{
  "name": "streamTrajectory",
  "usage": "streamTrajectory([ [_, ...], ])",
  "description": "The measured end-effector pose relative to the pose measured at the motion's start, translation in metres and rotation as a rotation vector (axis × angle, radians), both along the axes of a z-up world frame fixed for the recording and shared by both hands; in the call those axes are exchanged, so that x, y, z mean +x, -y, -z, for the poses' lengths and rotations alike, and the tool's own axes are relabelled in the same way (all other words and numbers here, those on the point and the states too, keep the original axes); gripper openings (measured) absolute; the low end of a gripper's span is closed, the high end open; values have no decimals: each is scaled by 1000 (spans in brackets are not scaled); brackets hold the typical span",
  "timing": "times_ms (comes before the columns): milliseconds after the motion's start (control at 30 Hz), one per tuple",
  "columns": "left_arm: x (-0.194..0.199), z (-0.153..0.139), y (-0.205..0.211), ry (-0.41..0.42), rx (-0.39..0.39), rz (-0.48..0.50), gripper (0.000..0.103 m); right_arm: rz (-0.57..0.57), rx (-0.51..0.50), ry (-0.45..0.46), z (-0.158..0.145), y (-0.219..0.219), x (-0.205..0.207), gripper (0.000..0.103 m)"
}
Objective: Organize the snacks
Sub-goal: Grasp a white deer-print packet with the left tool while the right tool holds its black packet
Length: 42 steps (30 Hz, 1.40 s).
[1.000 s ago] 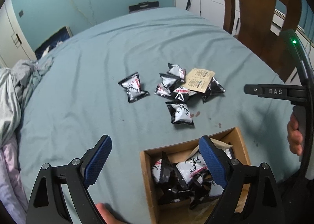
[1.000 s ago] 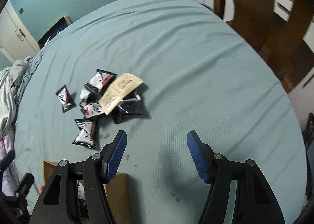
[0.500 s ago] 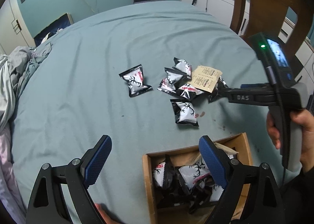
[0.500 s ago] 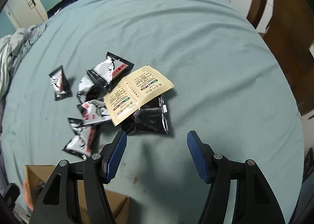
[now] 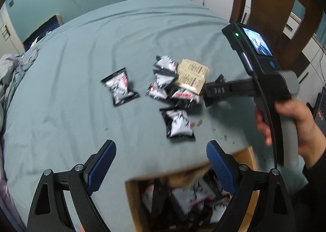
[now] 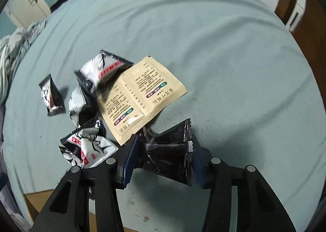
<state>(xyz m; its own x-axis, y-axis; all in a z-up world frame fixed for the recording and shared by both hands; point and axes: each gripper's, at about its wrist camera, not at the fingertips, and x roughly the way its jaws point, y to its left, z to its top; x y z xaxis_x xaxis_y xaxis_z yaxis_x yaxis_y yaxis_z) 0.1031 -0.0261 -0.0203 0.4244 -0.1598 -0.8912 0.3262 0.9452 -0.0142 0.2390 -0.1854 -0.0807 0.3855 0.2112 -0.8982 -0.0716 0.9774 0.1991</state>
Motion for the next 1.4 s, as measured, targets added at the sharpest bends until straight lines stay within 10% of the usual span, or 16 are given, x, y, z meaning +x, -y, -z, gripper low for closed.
streamTrajectory([
  [67,12,2,8,-18,-8,25,92,0,-12,16,-1,-2,-6,29],
  [500,89,68,58,-254,93,39,92,195,14,120,-60,40,-92,28],
  [567,91,79,56,-301,84,31,84,242,49,134,-66,54,-113,28],
  [633,90,93,55,-376,50,45,46,287,101,142,-71,67,-140,28],
  [1033,43,27,43,-138,46,53,38,361,281,152,-80,80,-230,28],
  [1400,-73,-33,7,91,37,229,39,286,139,167,-76,57,-216,28],
])
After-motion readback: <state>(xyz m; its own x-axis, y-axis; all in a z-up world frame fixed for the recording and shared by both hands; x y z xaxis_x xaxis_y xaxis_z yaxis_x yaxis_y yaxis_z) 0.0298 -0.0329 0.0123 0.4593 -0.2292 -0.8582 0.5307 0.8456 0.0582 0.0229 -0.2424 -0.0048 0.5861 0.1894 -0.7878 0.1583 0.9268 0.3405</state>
